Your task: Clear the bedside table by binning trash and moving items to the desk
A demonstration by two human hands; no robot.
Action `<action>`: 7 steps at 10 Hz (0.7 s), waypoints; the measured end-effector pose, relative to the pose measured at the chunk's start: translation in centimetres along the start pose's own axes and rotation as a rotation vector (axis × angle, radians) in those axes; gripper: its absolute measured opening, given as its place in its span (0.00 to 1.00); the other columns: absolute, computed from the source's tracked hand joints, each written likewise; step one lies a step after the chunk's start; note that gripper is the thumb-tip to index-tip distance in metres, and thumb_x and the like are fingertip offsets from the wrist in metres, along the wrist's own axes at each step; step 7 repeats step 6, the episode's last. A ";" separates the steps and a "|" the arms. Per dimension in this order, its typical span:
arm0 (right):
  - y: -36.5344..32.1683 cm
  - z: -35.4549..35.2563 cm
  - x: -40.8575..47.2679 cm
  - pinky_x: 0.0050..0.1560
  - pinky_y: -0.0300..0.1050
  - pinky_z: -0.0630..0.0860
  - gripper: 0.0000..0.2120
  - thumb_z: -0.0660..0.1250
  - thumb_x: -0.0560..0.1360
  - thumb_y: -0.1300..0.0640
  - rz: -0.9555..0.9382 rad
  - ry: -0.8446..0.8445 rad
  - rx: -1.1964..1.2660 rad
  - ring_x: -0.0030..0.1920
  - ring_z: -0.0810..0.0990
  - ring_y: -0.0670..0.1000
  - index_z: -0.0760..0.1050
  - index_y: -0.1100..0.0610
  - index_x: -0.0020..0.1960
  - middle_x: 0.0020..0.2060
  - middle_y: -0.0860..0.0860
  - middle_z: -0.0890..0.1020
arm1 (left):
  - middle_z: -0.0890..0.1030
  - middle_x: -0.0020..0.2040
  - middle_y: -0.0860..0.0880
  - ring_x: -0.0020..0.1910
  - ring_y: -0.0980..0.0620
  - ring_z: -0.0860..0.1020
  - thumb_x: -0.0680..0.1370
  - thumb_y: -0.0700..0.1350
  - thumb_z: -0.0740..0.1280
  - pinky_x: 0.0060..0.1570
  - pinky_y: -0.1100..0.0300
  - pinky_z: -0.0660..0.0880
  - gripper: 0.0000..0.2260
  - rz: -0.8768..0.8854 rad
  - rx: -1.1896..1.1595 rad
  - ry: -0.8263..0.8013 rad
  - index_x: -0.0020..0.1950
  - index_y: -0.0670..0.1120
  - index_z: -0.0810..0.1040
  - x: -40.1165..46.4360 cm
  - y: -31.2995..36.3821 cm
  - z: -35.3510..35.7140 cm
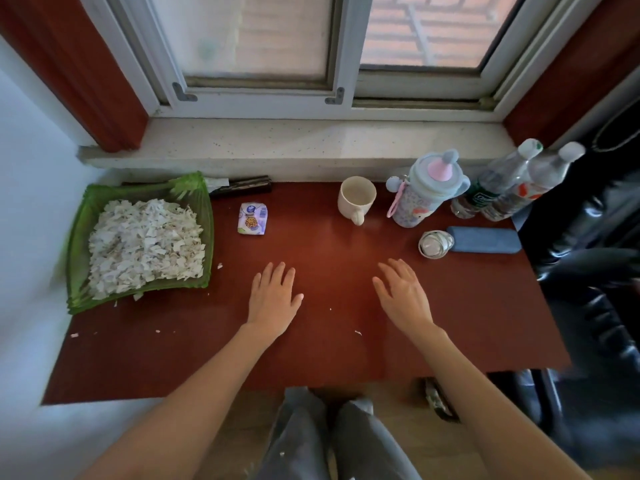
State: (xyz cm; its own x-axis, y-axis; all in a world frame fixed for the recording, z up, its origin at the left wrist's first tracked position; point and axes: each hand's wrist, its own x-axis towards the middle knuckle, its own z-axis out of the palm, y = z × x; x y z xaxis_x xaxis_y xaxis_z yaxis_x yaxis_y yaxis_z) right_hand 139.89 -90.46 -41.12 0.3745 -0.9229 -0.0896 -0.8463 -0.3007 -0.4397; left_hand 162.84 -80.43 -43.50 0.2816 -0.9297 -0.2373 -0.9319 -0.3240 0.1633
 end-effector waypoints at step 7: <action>1.0 -12.0 -13.1 0.69 0.53 0.64 0.22 0.58 0.79 0.49 -0.316 0.111 -0.160 0.69 0.65 0.57 0.69 0.60 0.68 0.65 0.57 0.73 | 0.68 0.71 0.43 0.72 0.42 0.63 0.79 0.54 0.59 0.69 0.46 0.60 0.23 -0.063 0.060 0.404 0.71 0.43 0.66 -16.0 7.6 -8.5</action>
